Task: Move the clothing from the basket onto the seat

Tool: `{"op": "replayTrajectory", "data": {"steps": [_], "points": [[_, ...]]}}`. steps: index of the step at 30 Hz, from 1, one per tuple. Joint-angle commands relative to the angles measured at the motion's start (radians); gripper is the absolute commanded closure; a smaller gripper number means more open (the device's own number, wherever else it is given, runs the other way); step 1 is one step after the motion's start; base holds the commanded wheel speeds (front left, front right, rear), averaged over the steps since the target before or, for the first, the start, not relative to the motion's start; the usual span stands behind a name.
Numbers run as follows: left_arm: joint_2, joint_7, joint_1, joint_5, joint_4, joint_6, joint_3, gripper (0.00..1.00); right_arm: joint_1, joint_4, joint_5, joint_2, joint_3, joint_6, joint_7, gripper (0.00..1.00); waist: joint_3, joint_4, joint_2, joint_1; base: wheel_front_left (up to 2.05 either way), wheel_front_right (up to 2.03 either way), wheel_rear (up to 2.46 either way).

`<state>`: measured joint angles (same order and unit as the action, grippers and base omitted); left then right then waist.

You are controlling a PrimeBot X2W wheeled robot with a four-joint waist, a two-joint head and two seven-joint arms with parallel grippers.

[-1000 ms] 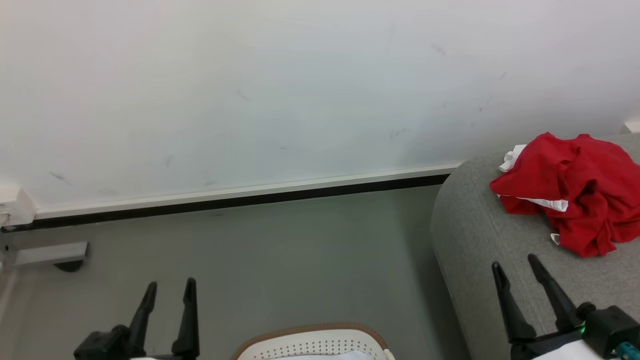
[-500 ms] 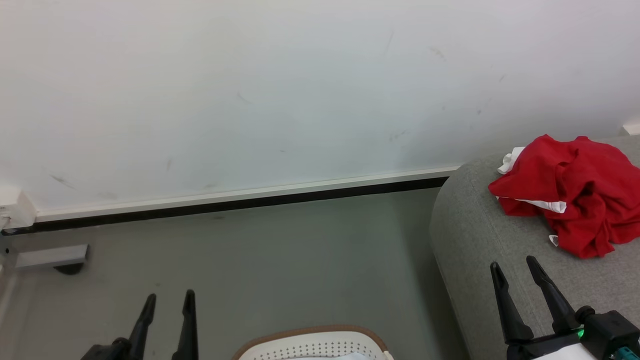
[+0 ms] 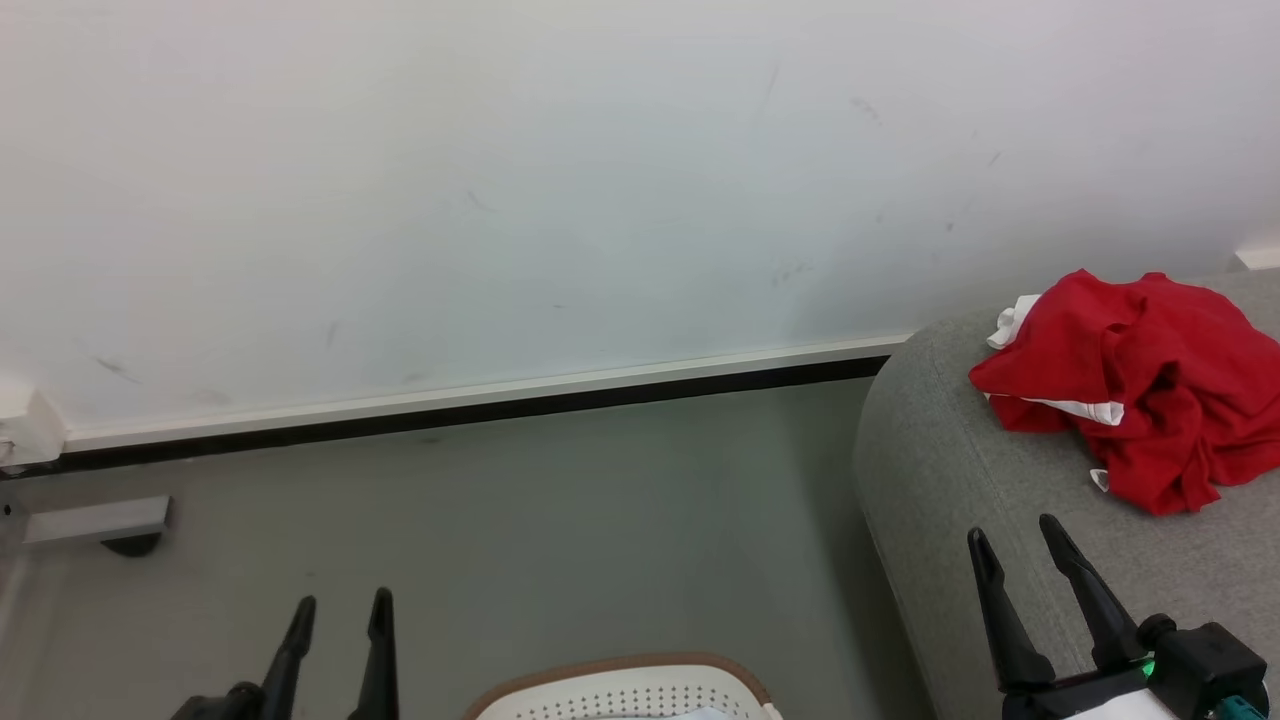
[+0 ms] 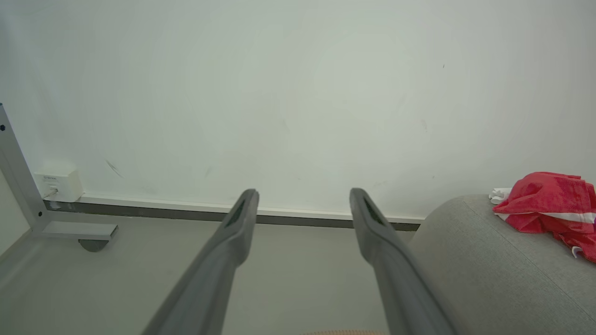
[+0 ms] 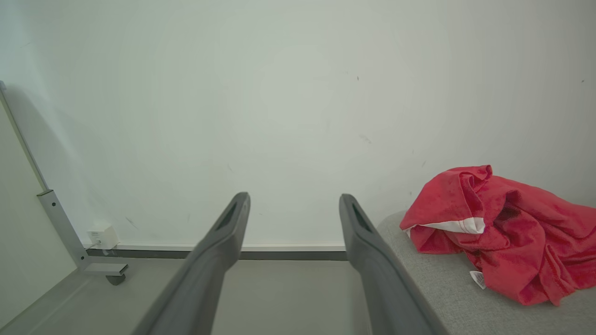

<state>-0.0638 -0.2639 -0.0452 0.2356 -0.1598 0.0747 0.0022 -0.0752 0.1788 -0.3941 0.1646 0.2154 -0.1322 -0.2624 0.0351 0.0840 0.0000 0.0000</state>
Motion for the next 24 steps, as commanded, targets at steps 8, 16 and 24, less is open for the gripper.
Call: {"op": "replayTrajectory", "data": {"steps": [8,16,24], "points": [[0.005,0.036,0.019,0.095,-0.033,0.012,0.017,1.0,0.005,0.013,-0.089,-0.012,-0.015,0.0,0.023,1.0,-0.001,-0.002,0.0,0.0001,0.0,0.0,0.0],[0.006,0.071,0.031,0.241,-0.033,0.017,0.023,1.0,-0.002,0.021,-0.222,-0.018,-0.045,0.0,0.059,1.0,-0.004,-0.007,0.0,0.0001,0.0,0.0,0.0],[0.006,0.104,0.044,0.372,-0.036,0.021,0.032,1.0,-0.007,0.026,-0.34,-0.025,-0.073,0.0,0.091,1.0,-0.006,-0.013,0.0,0.0001,0.0,0.0,0.0]]}}
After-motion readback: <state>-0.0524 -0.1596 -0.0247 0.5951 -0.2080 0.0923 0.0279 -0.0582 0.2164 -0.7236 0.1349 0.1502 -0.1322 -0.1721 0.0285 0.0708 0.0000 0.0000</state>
